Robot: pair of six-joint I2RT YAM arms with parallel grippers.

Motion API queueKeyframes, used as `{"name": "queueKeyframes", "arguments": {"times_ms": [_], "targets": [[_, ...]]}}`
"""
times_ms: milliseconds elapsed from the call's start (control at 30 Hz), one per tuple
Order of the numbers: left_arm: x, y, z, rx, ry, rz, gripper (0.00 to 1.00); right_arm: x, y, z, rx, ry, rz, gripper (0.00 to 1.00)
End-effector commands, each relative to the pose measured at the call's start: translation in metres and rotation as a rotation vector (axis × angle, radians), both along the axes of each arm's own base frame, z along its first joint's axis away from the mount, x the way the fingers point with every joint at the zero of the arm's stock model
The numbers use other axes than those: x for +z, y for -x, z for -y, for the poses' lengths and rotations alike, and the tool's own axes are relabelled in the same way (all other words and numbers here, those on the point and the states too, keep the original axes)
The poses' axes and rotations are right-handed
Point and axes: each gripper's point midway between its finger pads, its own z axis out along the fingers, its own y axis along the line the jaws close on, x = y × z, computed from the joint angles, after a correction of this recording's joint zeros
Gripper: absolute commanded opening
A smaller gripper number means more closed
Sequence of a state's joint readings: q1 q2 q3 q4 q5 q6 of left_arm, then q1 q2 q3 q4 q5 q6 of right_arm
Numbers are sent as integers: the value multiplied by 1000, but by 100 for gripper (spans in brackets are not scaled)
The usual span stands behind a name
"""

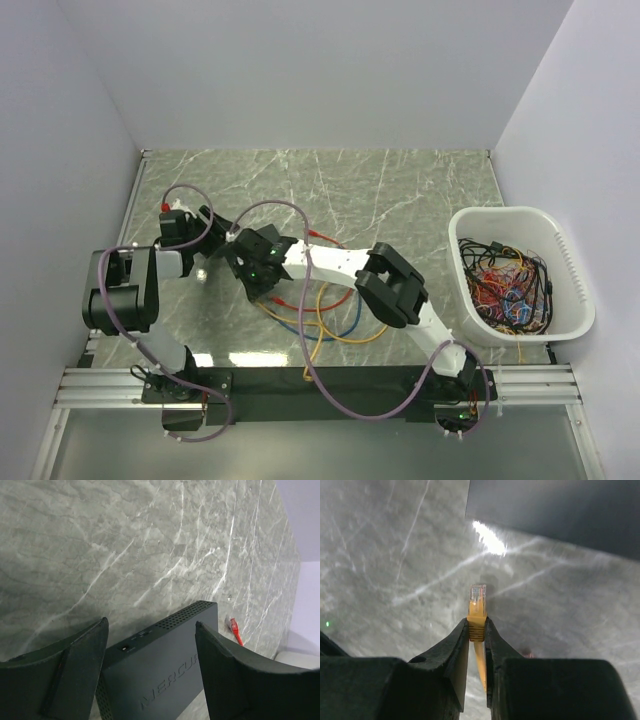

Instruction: Insert the plug into the switch port

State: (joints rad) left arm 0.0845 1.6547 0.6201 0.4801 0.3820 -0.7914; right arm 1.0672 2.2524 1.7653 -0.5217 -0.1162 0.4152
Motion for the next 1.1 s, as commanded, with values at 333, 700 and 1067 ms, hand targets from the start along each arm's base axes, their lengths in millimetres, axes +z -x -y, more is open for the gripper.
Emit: {"name": "queueKeyframes", "arguments": {"times_ms": [333, 700, 1067], "targets": [[9, 8, 14, -112, 39, 46, 71, 0, -46, -3, -144, 25, 56, 0], [-2, 29, 13, -86, 38, -16, 70, 3, -49, -8, -151, 1, 39, 0], [-3, 7, 4, -42, 11, -28, 71, 11, -34, -1, -142, -15, 7, 0]]}}
